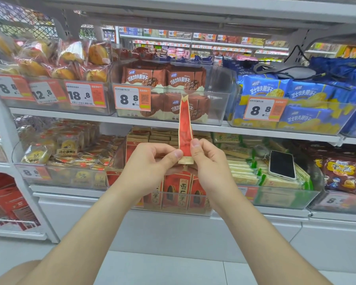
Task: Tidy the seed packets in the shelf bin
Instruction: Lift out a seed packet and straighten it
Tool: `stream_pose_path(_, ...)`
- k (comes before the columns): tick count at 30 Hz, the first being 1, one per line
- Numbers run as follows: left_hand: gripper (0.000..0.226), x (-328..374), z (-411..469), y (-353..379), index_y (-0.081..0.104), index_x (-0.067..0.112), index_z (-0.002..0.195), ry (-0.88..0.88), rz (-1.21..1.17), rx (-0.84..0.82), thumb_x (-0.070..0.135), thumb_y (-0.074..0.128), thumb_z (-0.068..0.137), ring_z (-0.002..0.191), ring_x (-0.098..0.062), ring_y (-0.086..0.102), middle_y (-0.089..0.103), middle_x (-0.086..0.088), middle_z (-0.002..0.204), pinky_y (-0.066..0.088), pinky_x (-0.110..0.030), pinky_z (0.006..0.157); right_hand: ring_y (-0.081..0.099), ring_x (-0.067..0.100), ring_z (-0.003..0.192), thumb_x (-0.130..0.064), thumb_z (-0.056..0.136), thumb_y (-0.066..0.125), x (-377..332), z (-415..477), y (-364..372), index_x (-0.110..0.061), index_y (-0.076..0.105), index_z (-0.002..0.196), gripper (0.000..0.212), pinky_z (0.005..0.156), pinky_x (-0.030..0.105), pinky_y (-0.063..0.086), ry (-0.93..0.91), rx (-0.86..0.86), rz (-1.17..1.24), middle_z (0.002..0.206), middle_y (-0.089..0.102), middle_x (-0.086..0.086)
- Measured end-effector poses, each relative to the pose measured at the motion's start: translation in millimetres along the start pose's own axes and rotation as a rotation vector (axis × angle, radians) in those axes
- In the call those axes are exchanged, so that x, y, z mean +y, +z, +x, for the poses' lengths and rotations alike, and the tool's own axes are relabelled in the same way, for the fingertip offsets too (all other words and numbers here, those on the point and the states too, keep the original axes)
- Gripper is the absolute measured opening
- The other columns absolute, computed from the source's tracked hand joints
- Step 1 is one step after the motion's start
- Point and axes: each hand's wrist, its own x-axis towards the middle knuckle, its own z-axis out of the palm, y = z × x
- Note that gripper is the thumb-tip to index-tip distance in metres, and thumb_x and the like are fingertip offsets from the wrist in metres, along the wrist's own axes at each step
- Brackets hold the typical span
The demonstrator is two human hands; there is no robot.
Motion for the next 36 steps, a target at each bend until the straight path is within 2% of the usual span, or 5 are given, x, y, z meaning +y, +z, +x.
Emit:
stream_pose_path(6,0.016,2.6,-1.8,-1.9,0.084,0.007,0.1,0.003,0.009,-0.004,0.013,0.069,0.104,0.099,-0.021,0.081,0.082,-0.008,0.099,0.064,-0.025,0.085,0.071,0.047,0.109,-0.038,0.112,0.052,1.4,1.5,-2.1,-0.007,0.07,0.101,0.038,0.101,0.068,0.053,0.094,-0.002,0.103,0.112,0.073,0.028)
stream_pose_path(15,0.047,10.1,-2.0,-1.4,0.059,0.023,0.145,-0.023,-0.255,-0.057,-0.004,0.059,0.106,0.114,-0.029,0.077,0.081,-0.011,0.118,0.064,-0.042,0.097,0.054,0.002,0.142,-0.033,0.106,0.067,-0.6,1.5,-13.1,-0.022,0.083,0.099,0.02,0.116,0.048,0.049,-0.061,-0.124,-0.061,0.144,0.068,-0.014)
stream_pose_path(22,0.03,7.7,-3.0,4.2,0.064,0.024,0.139,-0.02,-0.212,-0.038,0.021,0.061,0.109,0.109,-0.027,0.079,0.082,-0.002,0.117,0.065,-0.04,0.094,0.065,0.001,0.11,-0.035,0.083,0.091,0.9,-6.4,-8.2,-0.03,0.065,0.1,0.032,0.084,0.015,0.052,-0.351,0.139,-0.504,0.121,0.064,-0.02)
stream_pose_path(27,0.028,5.3,2.0,-2.9,0.066,0.019,0.136,-0.056,-0.291,-0.011,0.016,0.052,0.113,0.115,-0.029,0.077,0.08,-0.009,0.122,0.058,-0.05,0.105,0.079,0.016,0.095,-0.004,0.098,0.074,-5.6,1.2,-18.4,-0.024,0.059,0.144,0.052,0.081,0.034,0.065,-0.054,0.079,-0.02,0.119,0.078,0.001)
stream_pose_path(36,0.031,9.2,1.4,-7.8,0.064,0.014,0.14,-0.117,-0.377,-0.055,0.017,0.052,0.111,0.114,-0.029,0.077,0.079,-0.011,0.124,0.066,-0.037,0.092,0.071,0.01,0.072,-0.002,0.101,0.066,-8.3,0.7,-25.9,-0.006,0.073,0.13,0.029,0.059,0.018,0.054,0.332,-0.043,0.424,0.11,0.082,0.012)
